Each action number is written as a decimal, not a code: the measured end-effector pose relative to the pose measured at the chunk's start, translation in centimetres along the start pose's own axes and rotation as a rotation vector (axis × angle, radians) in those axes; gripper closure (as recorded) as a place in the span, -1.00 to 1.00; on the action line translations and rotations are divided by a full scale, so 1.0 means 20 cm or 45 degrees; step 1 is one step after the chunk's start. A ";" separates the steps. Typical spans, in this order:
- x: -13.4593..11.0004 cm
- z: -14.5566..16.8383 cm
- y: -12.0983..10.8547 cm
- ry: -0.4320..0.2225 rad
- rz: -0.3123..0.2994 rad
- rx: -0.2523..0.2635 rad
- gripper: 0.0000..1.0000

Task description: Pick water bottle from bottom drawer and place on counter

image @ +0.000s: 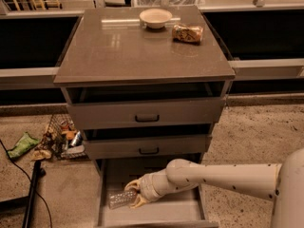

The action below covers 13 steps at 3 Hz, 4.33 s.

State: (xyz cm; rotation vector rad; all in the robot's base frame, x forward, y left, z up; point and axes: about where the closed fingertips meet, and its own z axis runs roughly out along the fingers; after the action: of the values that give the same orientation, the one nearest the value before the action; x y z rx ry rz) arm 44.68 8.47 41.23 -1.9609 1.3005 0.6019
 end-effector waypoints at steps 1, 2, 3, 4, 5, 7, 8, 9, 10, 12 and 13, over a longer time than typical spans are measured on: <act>0.00 0.00 0.00 0.001 -0.002 -0.001 1.00; -0.04 -0.07 0.00 -0.090 -0.034 0.003 1.00; -0.19 -0.38 -0.03 -0.229 -0.130 0.059 1.00; -0.33 -0.72 -0.03 -0.292 -0.201 0.056 1.00; -0.52 -1.02 -0.03 -0.212 -0.287 0.028 1.00; -0.73 -1.26 -0.11 -0.213 -0.411 0.133 1.00; -0.99 -1.51 -0.21 -0.162 -0.557 0.201 1.00; -1.23 -1.74 -0.44 -0.067 -0.672 0.224 1.00; -1.23 -1.74 -0.44 -0.068 -0.672 0.223 1.00; -1.19 -1.82 -0.66 -0.043 -0.639 0.258 1.00; -1.21 -1.95 -0.97 -0.010 -0.621 0.337 1.00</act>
Offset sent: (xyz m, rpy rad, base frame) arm -0.0087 -0.0313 0.0593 0.2682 -0.0177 0.1379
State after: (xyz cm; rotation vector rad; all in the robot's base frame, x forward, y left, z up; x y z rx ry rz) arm 53.12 -1.81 89.22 -1.9461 0.7994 0.1860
